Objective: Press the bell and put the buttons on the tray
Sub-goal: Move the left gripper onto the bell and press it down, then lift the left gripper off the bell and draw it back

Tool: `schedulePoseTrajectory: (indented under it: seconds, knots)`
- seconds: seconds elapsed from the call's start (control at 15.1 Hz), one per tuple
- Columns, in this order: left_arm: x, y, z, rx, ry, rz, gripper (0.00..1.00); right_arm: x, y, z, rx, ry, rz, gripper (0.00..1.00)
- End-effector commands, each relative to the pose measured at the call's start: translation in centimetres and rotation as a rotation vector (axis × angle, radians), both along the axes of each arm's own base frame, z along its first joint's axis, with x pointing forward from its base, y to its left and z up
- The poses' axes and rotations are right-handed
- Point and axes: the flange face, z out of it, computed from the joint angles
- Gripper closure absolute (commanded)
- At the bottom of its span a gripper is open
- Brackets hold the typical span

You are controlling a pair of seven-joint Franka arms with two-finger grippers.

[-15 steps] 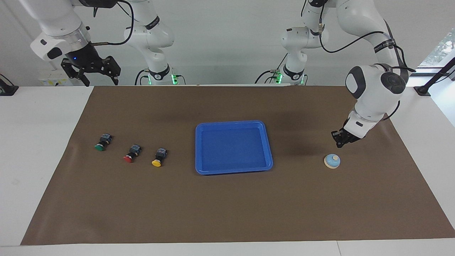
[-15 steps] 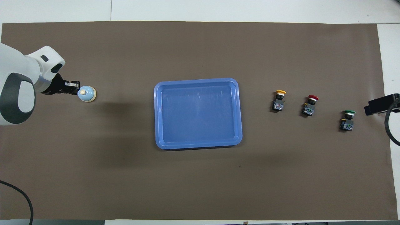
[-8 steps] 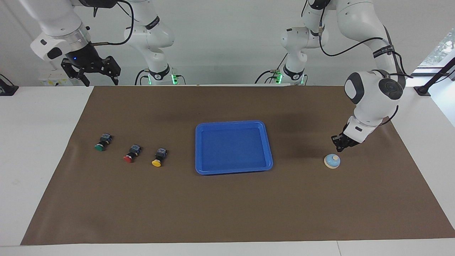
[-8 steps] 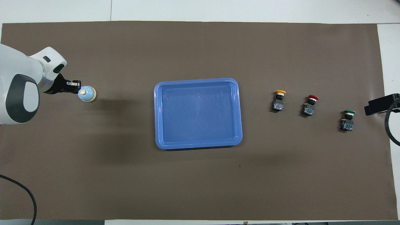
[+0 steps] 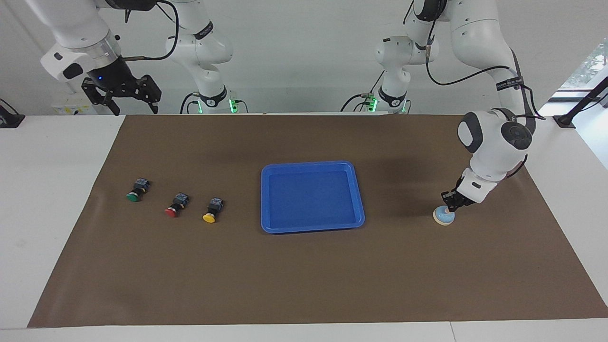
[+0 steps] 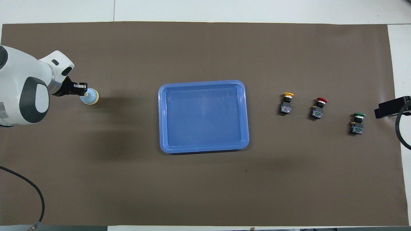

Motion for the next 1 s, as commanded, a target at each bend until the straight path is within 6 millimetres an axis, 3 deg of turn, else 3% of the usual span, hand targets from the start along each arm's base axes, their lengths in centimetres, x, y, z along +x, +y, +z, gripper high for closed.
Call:
schedulePoseTrajectory:
  seconds: [0.0,0.13,0.27,0.4,0.6,0.66,0.8,0.93]
  knots:
    - [0.1,0.0,-2.5,0.007,-0.024,-0.009,1.00,-0.5,0.2,0.2,0.005,0.006,-0.012,0.00]
    - [0.2,0.1,-3.1,0.009,-0.032,-0.008,1.00,-0.6,0.2,0.3,0.005,0.005,-0.012,0.00]
    - [0.5,0.2,-2.1,0.010,-0.018,-0.009,1.00,-0.6,0.2,0.3,0.005,0.005,-0.012,0.00]
    - [0.6,0.8,1.0,0.011,0.009,-0.003,1.00,-0.6,0.2,0.3,0.005,0.005,-0.012,0.00]
    - [-0.8,0.8,7.6,0.008,0.020,-0.001,1.00,-0.6,0.2,0.3,0.005,0.005,-0.012,0.00]
    - [-1.6,0.7,10.2,0.007,0.014,-0.001,0.75,-0.6,0.2,0.3,0.005,0.005,-0.012,0.00]
    - [-3.1,0.6,14.3,0.006,0.003,-0.002,0.47,-0.6,0.0,0.3,0.004,0.009,-0.016,0.00]
    - [-4.5,0.4,17.8,0.005,-0.033,-0.007,0.00,-1.1,-0.9,0.0,0.006,0.043,-0.031,0.00]
